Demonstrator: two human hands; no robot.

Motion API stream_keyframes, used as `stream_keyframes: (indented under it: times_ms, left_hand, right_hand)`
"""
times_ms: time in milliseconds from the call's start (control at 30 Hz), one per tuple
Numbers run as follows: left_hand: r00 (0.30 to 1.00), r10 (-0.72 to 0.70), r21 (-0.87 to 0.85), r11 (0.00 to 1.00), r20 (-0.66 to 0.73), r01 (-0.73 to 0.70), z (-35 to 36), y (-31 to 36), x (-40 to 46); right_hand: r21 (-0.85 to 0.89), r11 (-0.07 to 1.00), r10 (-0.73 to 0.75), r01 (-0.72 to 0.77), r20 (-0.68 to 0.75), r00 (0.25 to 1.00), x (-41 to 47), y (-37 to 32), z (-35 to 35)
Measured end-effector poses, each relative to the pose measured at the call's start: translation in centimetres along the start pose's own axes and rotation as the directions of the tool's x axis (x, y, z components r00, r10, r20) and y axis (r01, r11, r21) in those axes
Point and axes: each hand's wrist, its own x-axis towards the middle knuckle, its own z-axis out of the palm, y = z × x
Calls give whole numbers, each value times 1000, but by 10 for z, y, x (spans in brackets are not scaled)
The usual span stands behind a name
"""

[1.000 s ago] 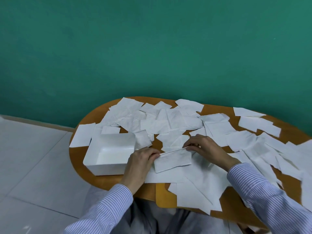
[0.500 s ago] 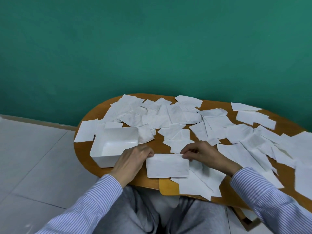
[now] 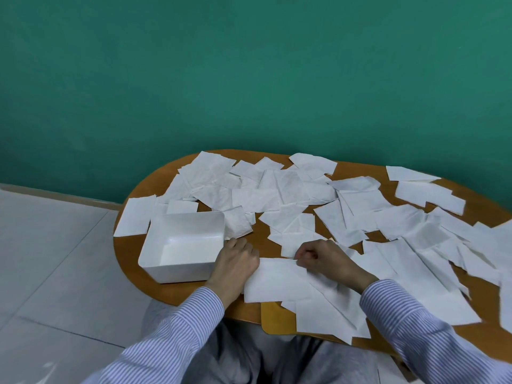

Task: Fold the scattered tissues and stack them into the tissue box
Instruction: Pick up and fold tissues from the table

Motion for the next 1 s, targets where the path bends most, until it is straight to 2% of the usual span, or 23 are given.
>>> stream_keyframes:
  times_ms: [467, 700, 1000]
  left_hand:
    - [999, -38, 47, 998, 38, 36, 3, -6, 20]
    - [992, -38, 114, 993, 121, 24, 2, -7, 32]
    - [992, -56, 14, 998, 111, 54, -4, -15, 47]
  right_hand:
    - [76, 996, 41, -40, -13, 999, 8, -2, 6]
    - [66, 995, 78, -77, -18, 997, 11, 1, 12]
    - [97, 987, 133, -128, -45, 990, 12, 6, 13]
